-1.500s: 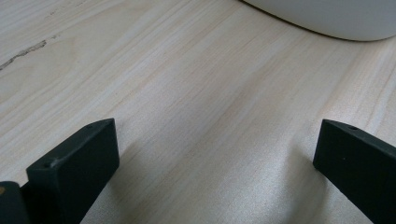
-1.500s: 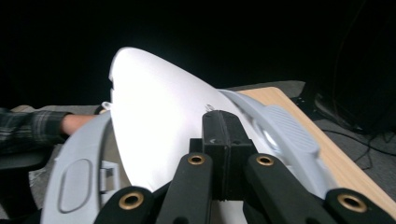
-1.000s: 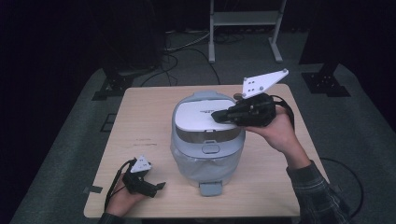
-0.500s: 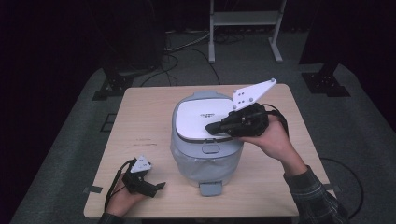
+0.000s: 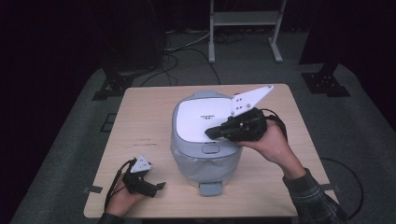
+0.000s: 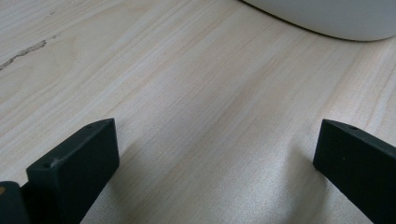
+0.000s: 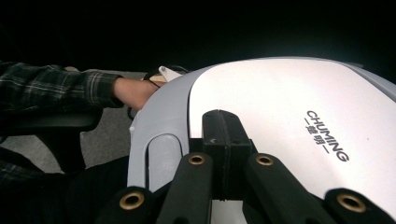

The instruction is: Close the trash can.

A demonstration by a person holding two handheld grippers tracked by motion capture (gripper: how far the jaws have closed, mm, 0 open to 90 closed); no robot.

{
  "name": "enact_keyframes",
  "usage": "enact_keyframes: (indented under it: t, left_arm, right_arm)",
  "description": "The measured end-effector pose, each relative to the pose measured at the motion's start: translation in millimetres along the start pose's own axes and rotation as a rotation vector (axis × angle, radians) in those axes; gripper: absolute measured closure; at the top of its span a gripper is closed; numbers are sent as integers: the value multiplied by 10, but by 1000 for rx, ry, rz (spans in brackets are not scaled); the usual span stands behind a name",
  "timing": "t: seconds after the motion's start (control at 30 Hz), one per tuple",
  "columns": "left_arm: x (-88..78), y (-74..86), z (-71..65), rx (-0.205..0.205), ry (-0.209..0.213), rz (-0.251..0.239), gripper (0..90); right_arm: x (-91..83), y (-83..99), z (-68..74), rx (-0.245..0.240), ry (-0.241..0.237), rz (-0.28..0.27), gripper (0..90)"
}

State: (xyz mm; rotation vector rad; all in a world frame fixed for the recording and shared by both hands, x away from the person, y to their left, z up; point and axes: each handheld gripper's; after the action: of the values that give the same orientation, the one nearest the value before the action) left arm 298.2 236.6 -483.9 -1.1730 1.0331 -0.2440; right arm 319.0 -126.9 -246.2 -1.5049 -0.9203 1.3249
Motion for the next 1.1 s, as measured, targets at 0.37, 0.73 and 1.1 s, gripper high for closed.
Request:
enact_keyframes:
  t: [0.37,0.73,1.1]
  left_arm:
    - [4,-4,3,0,0,1,0]
    - [9,-6,4,-2,-2,-1,0]
    - [3,-3,-2,-3,-4,1,0]
  right_arm:
    - [14,17,50,12,8,28,900]
    - [-31,-35,18,22,32,2,665]
    - [-385,35,-43,73,194,-59,280]
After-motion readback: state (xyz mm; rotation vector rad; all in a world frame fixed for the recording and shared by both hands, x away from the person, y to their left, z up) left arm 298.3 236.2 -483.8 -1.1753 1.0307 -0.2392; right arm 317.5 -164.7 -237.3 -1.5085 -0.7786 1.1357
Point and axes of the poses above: each handheld gripper's, and its own axes: x roughly forward along the jaws, y roughly out of its underside, z roughly to its left, and after that the axes turned 12 degrees about -z, right-handed
